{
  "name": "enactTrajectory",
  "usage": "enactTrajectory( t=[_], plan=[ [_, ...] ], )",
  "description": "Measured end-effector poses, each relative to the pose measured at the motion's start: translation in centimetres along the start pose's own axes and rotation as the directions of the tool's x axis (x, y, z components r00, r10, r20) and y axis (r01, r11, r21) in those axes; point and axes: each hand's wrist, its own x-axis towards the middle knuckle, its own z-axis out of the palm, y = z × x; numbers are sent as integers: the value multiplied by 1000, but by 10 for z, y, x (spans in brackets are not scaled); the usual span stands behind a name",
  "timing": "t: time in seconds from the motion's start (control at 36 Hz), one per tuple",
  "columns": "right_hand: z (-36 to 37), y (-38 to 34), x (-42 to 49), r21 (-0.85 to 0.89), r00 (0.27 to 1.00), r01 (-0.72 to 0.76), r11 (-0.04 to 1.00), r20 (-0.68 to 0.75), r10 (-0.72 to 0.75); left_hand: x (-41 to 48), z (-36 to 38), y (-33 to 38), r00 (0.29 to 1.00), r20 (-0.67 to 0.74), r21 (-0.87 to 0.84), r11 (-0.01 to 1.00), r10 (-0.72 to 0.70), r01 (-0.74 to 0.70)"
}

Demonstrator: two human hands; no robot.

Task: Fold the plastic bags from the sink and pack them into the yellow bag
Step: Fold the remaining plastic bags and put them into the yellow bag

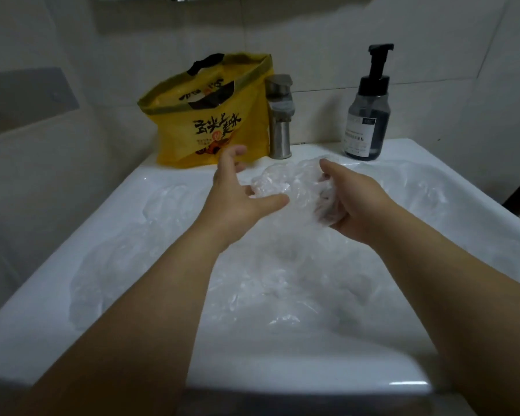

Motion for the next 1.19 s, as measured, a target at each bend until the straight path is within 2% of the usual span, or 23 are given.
enactTrajectory(
  t=[0.06, 0.17, 0.22, 0.31, 0.36, 0.42, 0.44, 0.47, 0.53, 0.61, 0.69, 0.75, 0.83, 0.94, 1.0, 1.03, 1.06, 1.11, 1.17, 1.19],
  plan=[
    [0, 1, 0, 15, 998, -32, 999, 48, 32, -2, 3, 0, 994, -6, 91, 990, 111, -110],
    [3, 2, -2, 5, 990, -31, 1000, 137, 30, -4, 5, -3, 980, 84, 214, 957, 182, -196],
    [4, 2, -3, 7, 972, 19, 1000, 234, -20, -3, 5, -7, 984, 118, 256, 953, 135, -161],
    [4, 1, -6, -20, 920, 96, 995, 384, -81, 0, 7, -10, 994, 99, 198, 979, 36, -55],
    [5, 5, -7, -178, 925, 186, 966, 365, -111, 3, 5, -9, 998, 64, 112, 994, 9, -17],
    [7, 9, -7, -387, 945, 279, 879, 272, -180, 5, 3, -10, 998, 58, 36, 999, -7, 5],
    [8, 10, -9, -418, 951, 290, 861, 223, -212, 6, 2, -11, 998, 64, 3, 1000, -19, 19],
    [8, 10, -8, -392, 953, 297, 871, 185, -242, 6, 2, -10, 997, 68, -27, 999, -32, 34],
    [7, 8, -5, -225, 958, 281, 933, 124, -258, 6, 2, -9, 996, 55, -95, 992, -72, 77],
    [5, 0, 1, 57, 981, 193, 980, 11, -194, 12, -2, -7, 983, -7, -236, 955, -185, 178],
    [1, -4, 5, 416, 988, 154, 896, -59, -143, 17, -7, -5, 961, -1, -389, 885, -277, 255],
    [-2, -7, 1, 566, 988, 144, 812, -42, -146, 17, -9, -3, 948, 14, -479, 830, -317, 285],
    [-3, -7, -2, 638, 996, 56, 768, 20, -89, 12, -10, 2, 934, 68, -622, 717, -350, 314],
    [0, -10, -6, 529, 1000, -3, 848, 21, -10, 9, -14, 9, 915, 159, -657, 652, -371, 379],
    [1, -12, -11, 451, 996, -8, 892, 81, -32, 12, -17, 7, 909, 123, -609, 693, -397, 385],
    [0, -13, -14, 433, 993, -10, 901, 110, -42, 13, -18, 5, 906, 60, -528, 757, -419, 385],
    [-1, -14, -15, 424, 989, -13, 906, 140, -51, 13, -17, 4, 899, -23, -398, 829, -437, 393],
    [-3, -13, -14, 384, 979, -21, 923, 193, -59, 11, -16, -1, 902, -207, 14, 921, -378, 389],
    [-5, -12, -12, 289, 973, -25, 957, 227, -43, 9, -15, -8, 946, -195, 355, 880, -260, 316],
    [-5, -11, -10, 232, 968, -27, 972, 248, -33, 7, -14, -10, 961, -157, 418, 867, -226, 272]
  ],
)
